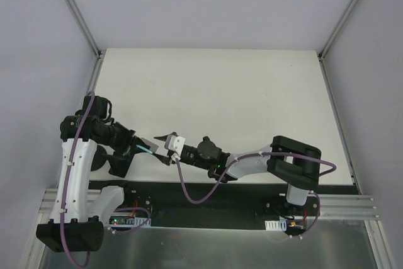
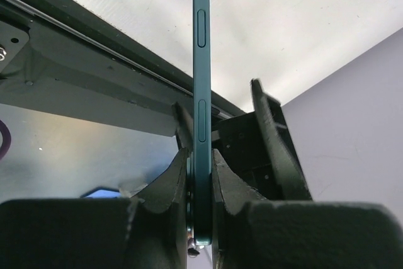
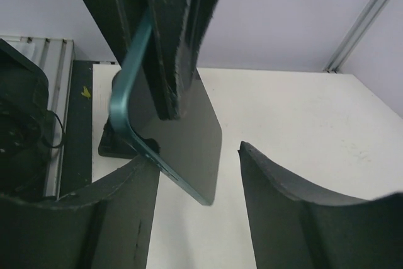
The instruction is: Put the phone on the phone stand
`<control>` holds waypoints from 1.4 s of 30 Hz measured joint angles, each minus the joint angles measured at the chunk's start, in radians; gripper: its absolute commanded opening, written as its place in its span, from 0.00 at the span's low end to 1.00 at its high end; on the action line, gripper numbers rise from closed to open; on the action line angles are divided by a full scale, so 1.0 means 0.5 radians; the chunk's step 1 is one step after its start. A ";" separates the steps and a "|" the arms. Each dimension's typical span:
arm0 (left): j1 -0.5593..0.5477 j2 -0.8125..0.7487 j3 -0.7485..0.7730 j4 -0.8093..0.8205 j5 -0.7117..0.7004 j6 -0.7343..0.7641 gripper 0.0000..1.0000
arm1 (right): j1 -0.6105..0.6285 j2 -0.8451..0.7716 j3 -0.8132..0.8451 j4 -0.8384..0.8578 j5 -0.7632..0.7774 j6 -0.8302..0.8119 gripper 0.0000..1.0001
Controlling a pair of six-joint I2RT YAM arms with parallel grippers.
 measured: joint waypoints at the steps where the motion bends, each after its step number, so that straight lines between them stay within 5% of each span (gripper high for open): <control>1: 0.002 -0.002 0.000 0.007 0.007 -0.006 0.00 | 0.014 0.001 0.015 0.005 0.006 -0.014 0.52; 9: 0.003 -0.024 0.000 0.036 0.023 -0.083 0.00 | 0.107 0.019 0.069 0.041 0.124 -0.141 0.20; 12: 0.004 -0.029 0.001 0.039 0.016 -0.135 0.00 | 0.139 0.019 0.070 0.035 0.205 -0.199 0.00; 15: 0.005 -0.029 0.005 0.006 0.005 -0.228 0.05 | 0.166 0.019 0.070 0.037 0.271 -0.266 0.01; 19: 0.004 -0.039 0.069 -0.004 -0.004 -0.202 0.73 | 0.185 0.019 0.098 0.037 0.346 -0.243 0.00; 20: 0.002 -0.054 0.096 0.001 -0.010 -0.185 0.96 | 0.185 0.023 0.114 0.018 0.369 -0.229 0.00; 21: 0.002 -0.079 0.134 0.000 -0.034 -0.177 0.99 | 0.182 0.030 0.133 -0.008 0.391 -0.211 0.01; 32: 0.002 -0.508 0.932 0.003 -0.929 -0.027 0.99 | 0.164 0.201 0.752 -0.713 0.416 0.064 0.00; 42: 0.002 -0.883 1.007 0.014 -1.245 0.381 0.99 | 0.197 0.547 1.481 -1.307 0.368 0.270 0.00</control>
